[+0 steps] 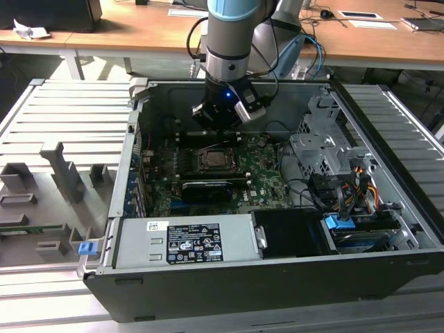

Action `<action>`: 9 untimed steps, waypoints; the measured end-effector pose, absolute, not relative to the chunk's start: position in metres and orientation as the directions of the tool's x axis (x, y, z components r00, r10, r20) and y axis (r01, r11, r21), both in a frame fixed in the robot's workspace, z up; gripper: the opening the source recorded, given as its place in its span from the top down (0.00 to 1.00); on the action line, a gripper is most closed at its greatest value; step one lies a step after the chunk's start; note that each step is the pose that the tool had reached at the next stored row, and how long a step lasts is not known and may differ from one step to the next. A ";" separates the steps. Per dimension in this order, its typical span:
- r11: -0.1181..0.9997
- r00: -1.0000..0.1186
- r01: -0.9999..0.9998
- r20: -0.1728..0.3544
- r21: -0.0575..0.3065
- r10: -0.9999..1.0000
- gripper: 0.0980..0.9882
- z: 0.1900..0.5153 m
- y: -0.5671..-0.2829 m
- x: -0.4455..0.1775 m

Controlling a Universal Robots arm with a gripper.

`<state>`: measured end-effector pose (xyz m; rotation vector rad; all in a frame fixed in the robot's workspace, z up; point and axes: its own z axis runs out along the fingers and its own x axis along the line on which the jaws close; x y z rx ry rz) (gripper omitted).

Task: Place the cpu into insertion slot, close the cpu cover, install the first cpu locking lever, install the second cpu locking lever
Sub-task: 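Install the first cpu locking lever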

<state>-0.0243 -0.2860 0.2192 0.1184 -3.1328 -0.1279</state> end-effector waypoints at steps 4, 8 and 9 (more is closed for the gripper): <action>0.994 -0.997 -0.075 0.001 0.082 -0.075 0.99 0.217 -0.286 -0.019; 0.994 -0.997 -0.075 0.001 0.082 -0.076 0.99 0.215 -0.285 -0.016; 0.994 -0.997 -0.075 0.001 0.082 -0.076 0.99 0.214 -0.285 -0.016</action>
